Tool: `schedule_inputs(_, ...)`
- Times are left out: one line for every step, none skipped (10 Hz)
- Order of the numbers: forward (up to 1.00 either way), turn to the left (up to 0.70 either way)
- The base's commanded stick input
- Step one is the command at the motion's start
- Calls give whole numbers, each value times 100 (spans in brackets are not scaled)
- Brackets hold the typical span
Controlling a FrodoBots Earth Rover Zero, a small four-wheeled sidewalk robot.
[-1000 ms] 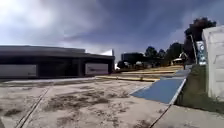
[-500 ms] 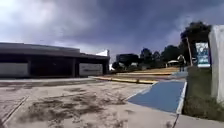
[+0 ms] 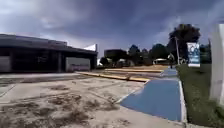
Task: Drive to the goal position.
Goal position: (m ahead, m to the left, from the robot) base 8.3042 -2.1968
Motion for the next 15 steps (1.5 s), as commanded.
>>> schedule_inputs(0, 0)
schedule_inputs(0, 0)
schedule_inputs(0, 0)
schedule_inputs(0, -29)
schedule_inputs(0, -70)
schedule_inputs(0, -70)
schedule_inputs(0, -70)
schedule_inputs(0, 0)
schedule_inputs(0, 0)
schedule_inputs(0, 0)
schedule_inputs(0, 0)
schedule_inputs(0, 0)
schedule_inputs(0, 0)
schedule_inputs(0, 0)
schedule_inputs(0, 0)
